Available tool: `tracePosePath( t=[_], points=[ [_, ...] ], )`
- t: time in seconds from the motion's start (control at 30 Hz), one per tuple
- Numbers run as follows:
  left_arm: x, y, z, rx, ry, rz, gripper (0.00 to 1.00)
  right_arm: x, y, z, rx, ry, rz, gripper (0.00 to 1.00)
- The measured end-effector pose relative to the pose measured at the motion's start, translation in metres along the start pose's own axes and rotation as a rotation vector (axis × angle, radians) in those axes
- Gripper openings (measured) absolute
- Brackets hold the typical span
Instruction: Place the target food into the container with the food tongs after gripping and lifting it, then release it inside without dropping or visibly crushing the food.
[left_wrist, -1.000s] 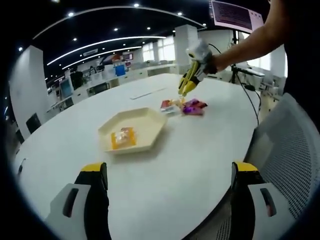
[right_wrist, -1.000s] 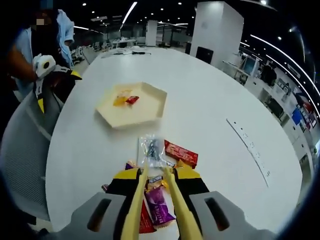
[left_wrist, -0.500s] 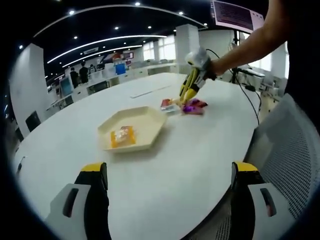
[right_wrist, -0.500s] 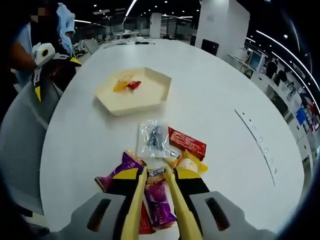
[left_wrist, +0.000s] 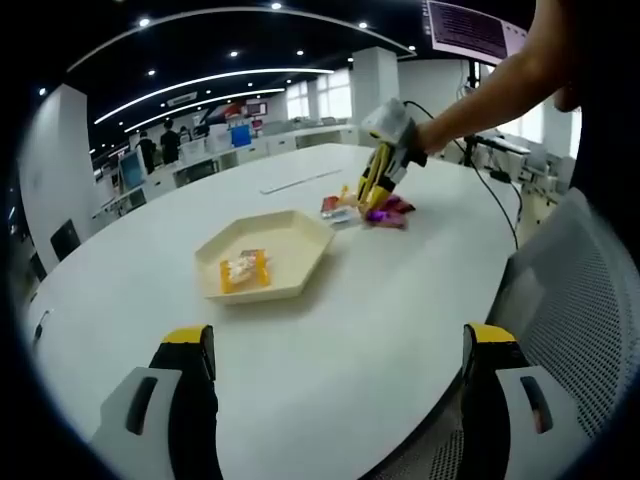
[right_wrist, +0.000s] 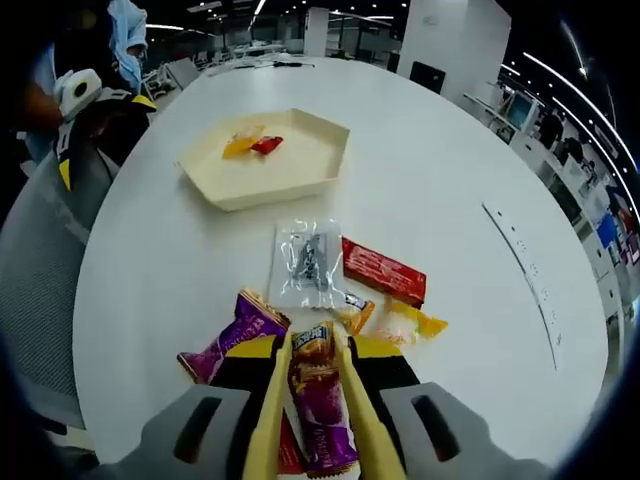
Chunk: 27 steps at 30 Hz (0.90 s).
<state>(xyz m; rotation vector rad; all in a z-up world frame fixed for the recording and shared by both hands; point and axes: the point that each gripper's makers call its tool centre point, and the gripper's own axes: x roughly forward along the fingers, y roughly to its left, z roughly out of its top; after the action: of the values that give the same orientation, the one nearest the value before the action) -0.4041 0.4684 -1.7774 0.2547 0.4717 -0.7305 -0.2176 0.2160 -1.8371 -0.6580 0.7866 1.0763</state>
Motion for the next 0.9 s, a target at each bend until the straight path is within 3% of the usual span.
tracePosePath(
  t=[0.53, 0.9],
  points=[
    [0.000, 0.000, 0.001, 0.001, -0.005, 0.001, 0.99, -0.011, -0.002, 0.005, 0.095, -0.030, -0.008, 0.19],
    [0.000, 0.000, 0.002, 0.003, -0.009, 0.001, 0.99, -0.025, -0.005, 0.018, 0.133, -0.065, -0.010, 0.17]
  ],
)
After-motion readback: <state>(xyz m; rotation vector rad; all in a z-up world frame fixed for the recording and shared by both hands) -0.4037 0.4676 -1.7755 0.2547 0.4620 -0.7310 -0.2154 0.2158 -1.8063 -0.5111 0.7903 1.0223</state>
